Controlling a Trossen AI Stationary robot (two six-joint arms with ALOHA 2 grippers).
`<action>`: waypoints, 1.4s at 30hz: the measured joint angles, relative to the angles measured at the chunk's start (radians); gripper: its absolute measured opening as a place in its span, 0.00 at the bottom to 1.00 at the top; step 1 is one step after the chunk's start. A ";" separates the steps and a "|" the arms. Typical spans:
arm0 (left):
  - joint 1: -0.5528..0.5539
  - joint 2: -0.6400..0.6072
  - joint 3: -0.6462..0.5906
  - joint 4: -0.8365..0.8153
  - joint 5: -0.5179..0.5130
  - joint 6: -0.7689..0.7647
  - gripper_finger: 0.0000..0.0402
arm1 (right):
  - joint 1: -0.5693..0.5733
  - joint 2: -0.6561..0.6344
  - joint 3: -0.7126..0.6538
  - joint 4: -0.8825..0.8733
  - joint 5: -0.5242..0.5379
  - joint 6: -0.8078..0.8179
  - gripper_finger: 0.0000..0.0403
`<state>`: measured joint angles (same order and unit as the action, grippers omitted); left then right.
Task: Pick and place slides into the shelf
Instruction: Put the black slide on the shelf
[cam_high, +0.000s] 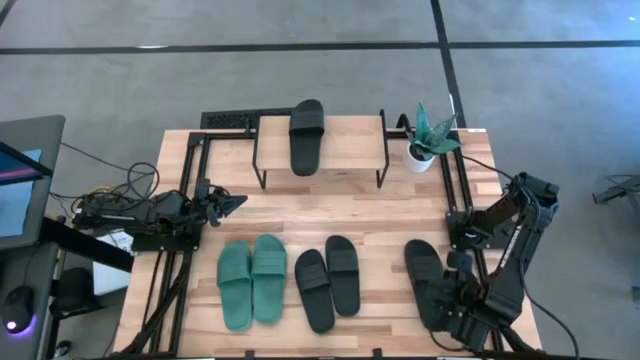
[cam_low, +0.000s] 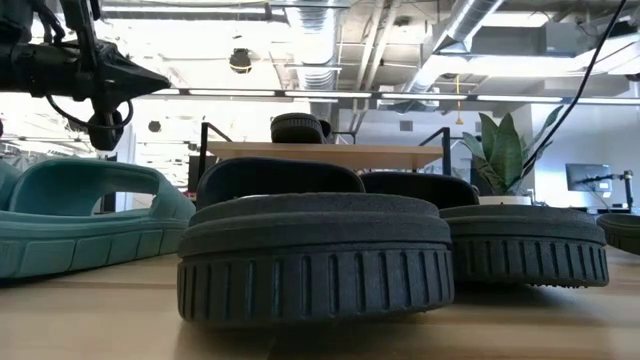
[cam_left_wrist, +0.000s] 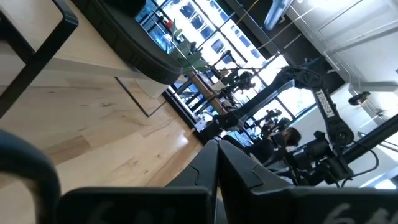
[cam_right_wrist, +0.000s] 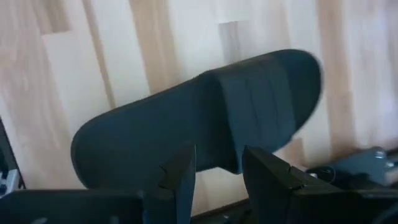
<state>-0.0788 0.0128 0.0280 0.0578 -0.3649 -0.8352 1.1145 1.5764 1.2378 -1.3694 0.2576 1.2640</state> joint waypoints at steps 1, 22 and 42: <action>0.000 0.000 0.000 0.000 0.000 0.000 0.00 | 0.004 0.000 -0.018 0.011 0.000 0.011 0.30; 0.000 0.000 0.000 -0.001 -0.034 0.000 0.00 | -0.037 0.001 -0.248 0.175 0.035 -0.042 0.30; 0.000 0.000 0.000 -0.007 -0.043 -0.014 0.00 | -0.084 -0.001 -0.298 0.208 0.072 -0.069 0.04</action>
<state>-0.0788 0.0128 0.0280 0.0505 -0.4080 -0.8492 1.0306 1.5757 0.9397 -1.1615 0.3299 1.1950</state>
